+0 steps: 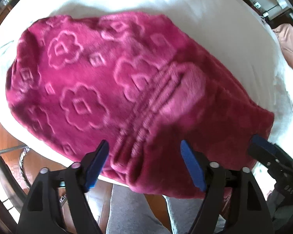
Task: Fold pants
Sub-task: 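Lower the left gripper onto the folded pants and close on the fabric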
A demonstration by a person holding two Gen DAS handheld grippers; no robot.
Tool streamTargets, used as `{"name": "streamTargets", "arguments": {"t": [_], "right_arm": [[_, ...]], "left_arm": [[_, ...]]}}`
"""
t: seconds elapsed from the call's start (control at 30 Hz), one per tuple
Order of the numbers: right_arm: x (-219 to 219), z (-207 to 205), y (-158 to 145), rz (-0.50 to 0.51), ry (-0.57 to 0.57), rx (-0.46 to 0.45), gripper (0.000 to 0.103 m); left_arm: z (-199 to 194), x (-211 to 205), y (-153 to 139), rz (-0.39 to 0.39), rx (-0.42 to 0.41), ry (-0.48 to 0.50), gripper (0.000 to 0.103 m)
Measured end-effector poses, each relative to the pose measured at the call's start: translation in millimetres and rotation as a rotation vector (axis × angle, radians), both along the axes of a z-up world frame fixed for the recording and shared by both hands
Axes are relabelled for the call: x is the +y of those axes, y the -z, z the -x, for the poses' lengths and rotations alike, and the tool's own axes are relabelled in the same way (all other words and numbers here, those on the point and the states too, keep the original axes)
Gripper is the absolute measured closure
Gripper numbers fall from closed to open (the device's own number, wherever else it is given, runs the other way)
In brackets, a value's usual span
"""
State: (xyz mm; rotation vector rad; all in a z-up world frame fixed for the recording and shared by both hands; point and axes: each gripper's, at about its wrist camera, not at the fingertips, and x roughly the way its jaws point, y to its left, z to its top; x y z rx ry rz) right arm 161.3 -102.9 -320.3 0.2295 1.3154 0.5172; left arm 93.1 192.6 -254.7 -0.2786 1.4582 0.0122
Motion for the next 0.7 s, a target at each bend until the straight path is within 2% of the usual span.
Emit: {"name": "streamTargets", "arguments": {"t": [0.17, 0.3, 0.5, 0.6, 0.7], "right_arm": [[-7.2, -2.7, 13.2, 0.086, -0.072, -0.016, 0.045], [-3.0, -13.5, 29.1, 0.145, -0.128, -0.020, 0.045], [13.7, -19.8, 48.0, 0.246, -0.227, -0.021, 0.045], [16.3, -17.8, 44.4, 0.254, -0.255, -0.025, 0.045], [15.9, -15.7, 34.4, 0.243, -0.261, -0.034, 0.045]], "left_arm": [[18.0, -2.8, 32.9, -0.129, 0.028, -0.044, 0.019], [29.4, 8.6, 51.2, -0.102, 0.009, -0.107, 0.015], [31.7, -11.5, 63.9, -0.150, -0.002, -0.139, 0.014], [33.9, -23.0, 56.0, -0.141, -0.009, -0.174, 0.014], [42.0, -16.7, 41.6, -0.120, -0.030, -0.214, 0.014]]}}
